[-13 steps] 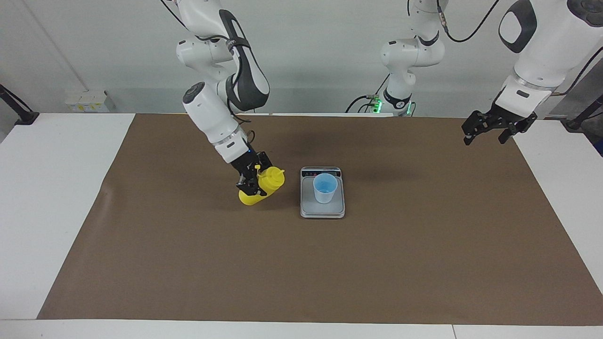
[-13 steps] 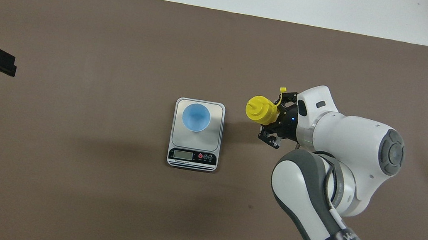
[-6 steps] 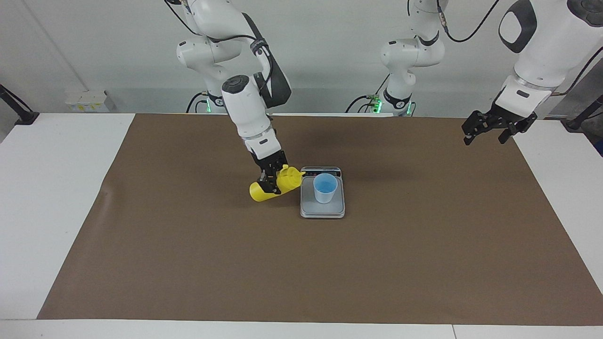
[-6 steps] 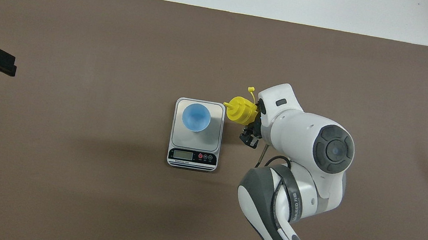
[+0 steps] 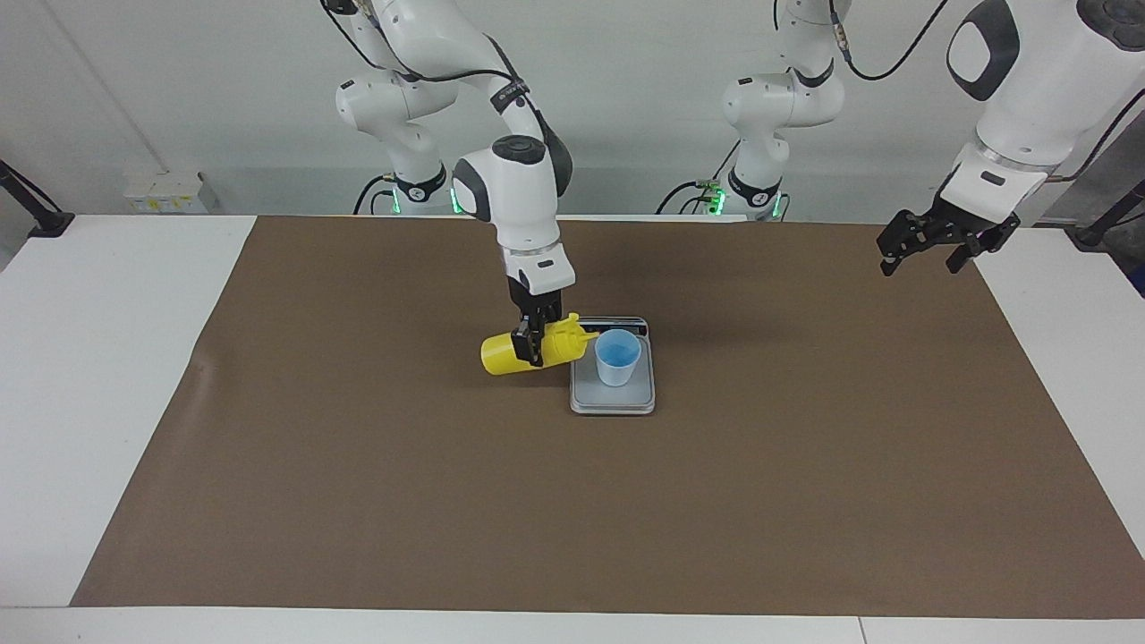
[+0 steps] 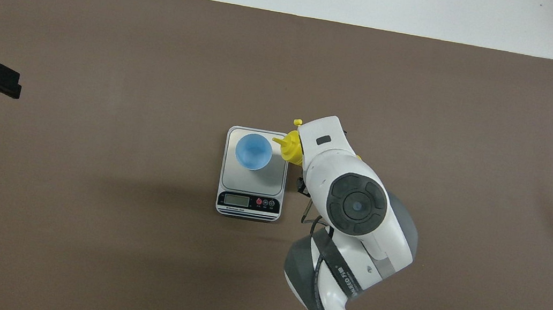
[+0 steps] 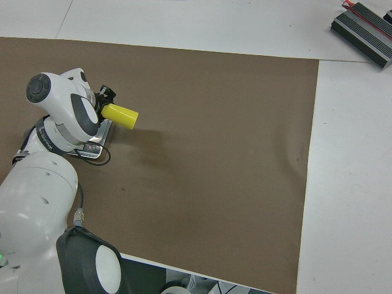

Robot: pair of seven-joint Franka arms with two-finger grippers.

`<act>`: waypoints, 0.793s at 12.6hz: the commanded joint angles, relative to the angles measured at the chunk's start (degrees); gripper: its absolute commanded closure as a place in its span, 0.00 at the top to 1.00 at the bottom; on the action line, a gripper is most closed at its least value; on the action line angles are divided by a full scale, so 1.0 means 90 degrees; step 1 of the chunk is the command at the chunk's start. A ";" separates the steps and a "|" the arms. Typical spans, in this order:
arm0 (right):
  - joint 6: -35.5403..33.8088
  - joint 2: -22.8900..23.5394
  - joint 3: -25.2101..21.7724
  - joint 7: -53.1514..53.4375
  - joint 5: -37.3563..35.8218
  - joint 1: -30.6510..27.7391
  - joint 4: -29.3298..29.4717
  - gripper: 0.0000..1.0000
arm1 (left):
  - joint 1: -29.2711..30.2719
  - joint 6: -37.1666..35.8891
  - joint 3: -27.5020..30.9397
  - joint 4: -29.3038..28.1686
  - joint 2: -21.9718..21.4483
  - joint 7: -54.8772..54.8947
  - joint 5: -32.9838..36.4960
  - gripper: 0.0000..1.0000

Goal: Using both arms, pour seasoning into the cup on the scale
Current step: 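Carry the yellow bottle with the right gripper over the cup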

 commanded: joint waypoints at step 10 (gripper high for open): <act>-0.1270 0.0228 0.0003 0.0785 -0.2521 0.0494 0.0542 0.05 | 0.0013 -0.0060 0.0004 -0.0089 -0.0117 -0.0055 0.0059 1.00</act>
